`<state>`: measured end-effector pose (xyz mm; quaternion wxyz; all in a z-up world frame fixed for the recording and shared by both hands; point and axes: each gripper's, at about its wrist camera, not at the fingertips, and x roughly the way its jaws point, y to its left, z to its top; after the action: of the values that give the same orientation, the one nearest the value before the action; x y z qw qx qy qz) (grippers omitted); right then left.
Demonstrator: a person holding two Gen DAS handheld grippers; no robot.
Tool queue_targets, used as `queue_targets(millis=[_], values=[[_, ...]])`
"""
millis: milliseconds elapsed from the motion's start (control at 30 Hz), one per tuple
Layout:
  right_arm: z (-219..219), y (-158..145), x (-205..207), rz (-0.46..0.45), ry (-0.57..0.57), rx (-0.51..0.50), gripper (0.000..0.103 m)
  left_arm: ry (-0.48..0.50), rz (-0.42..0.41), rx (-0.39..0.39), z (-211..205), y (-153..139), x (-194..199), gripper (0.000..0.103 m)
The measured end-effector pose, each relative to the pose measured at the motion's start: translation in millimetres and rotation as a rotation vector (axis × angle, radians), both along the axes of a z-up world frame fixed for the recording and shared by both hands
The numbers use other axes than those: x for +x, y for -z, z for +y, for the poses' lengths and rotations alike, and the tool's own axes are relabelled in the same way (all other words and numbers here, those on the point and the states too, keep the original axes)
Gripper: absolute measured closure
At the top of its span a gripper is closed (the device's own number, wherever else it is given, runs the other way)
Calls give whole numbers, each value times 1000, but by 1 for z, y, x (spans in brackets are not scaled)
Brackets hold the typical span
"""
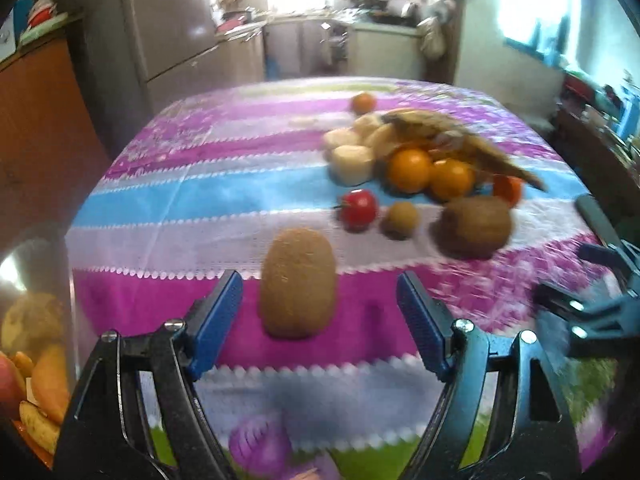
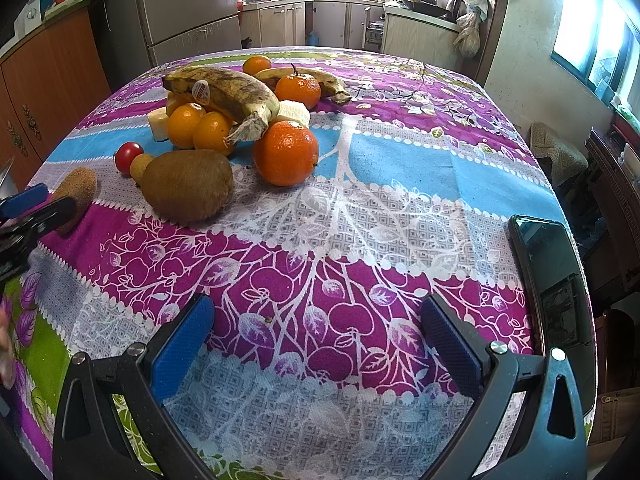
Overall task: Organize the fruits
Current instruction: 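Grasp the large brown kiwi with the left gripper, then grasp the red cherry tomato with the right gripper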
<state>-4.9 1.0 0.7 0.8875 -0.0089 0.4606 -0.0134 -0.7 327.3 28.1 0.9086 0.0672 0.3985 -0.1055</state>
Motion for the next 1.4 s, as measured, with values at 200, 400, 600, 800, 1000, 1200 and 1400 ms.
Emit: queue_targets(millis=[200, 400, 600, 800, 1000, 1200, 1400], values=[[0, 0, 0, 0, 0, 0, 0, -11, 68, 5, 7, 16, 9, 44], [1, 0, 0, 1, -8, -1, 0, 12, 84, -32, 10, 20, 16, 50], [9, -7, -10, 12, -306, 46, 8, 25, 56, -53, 12, 16, 14, 56], [18, -46, -28, -140, -420, -16, 22, 33, -7, -68, 11, 6, 3, 56], [69, -71, 16, -184, -662, 20, 41, 28, -3, -73, 12, 6, 5, 56], [124, -51, 79, -66, -858, -26, 59, 32, 13, -76, 11, 9, 6, 56], [135, -38, 99, -24, -878, -70, 59, 32, 30, -80, 12, 11, 8, 56]])
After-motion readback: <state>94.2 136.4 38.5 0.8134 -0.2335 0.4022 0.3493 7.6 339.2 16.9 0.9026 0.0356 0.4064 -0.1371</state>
